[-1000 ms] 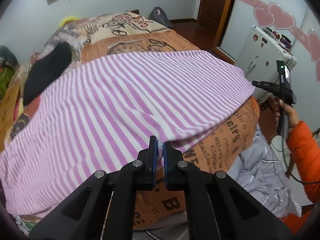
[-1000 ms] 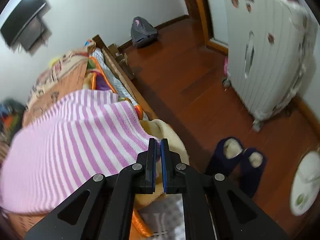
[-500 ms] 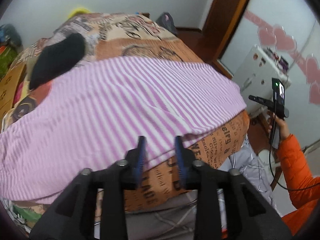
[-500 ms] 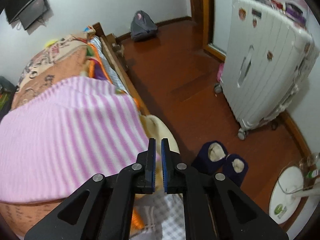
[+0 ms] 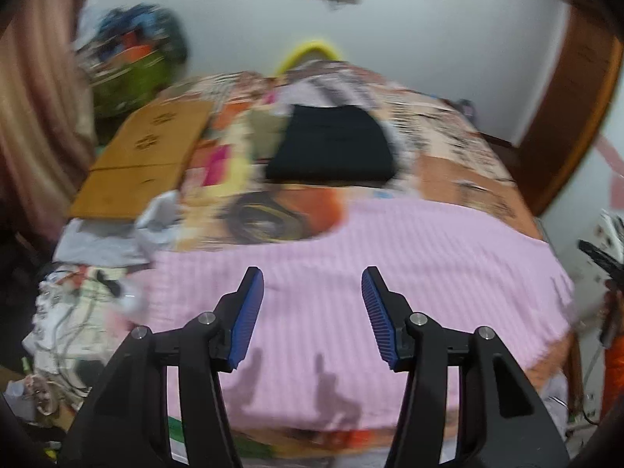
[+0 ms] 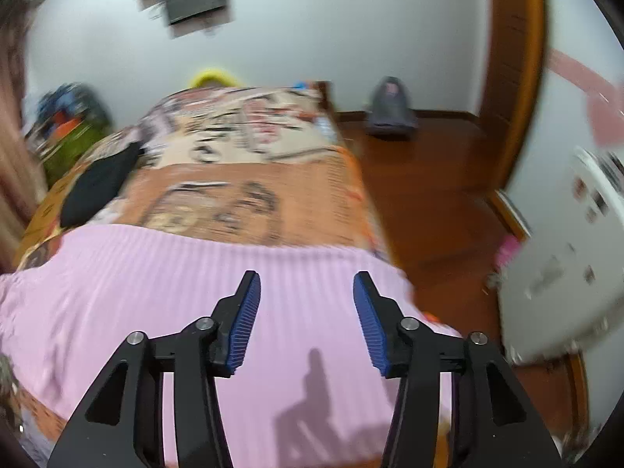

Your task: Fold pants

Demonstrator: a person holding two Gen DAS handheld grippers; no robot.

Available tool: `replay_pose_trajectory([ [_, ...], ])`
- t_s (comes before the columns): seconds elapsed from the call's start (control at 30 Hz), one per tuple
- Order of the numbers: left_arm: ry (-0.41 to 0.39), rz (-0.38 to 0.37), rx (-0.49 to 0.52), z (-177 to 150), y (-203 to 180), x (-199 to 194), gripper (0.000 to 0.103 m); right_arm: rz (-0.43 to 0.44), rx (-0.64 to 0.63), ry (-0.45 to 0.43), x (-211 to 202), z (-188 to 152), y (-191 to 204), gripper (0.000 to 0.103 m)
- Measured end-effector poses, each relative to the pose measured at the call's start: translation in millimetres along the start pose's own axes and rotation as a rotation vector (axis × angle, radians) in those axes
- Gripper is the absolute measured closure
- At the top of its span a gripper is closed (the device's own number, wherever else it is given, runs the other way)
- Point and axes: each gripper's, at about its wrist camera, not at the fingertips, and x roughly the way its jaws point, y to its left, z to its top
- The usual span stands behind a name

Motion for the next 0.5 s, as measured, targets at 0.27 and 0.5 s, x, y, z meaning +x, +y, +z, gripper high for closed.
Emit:
replay_pose_trajectory([
  [0.27, 0.087, 0.054, -0.095, 5.1, 111.1, 77.3, 0.041, 0.179, -0.205, 0.081, 64.0, 47.6, 128.6, 0.055],
  [0.5, 0.183, -0.043, -0.176, -7.3, 152.6, 130.5, 0.039, 0.324, -0.401, 0.180, 125.3, 68.5, 242.9, 0.053],
])
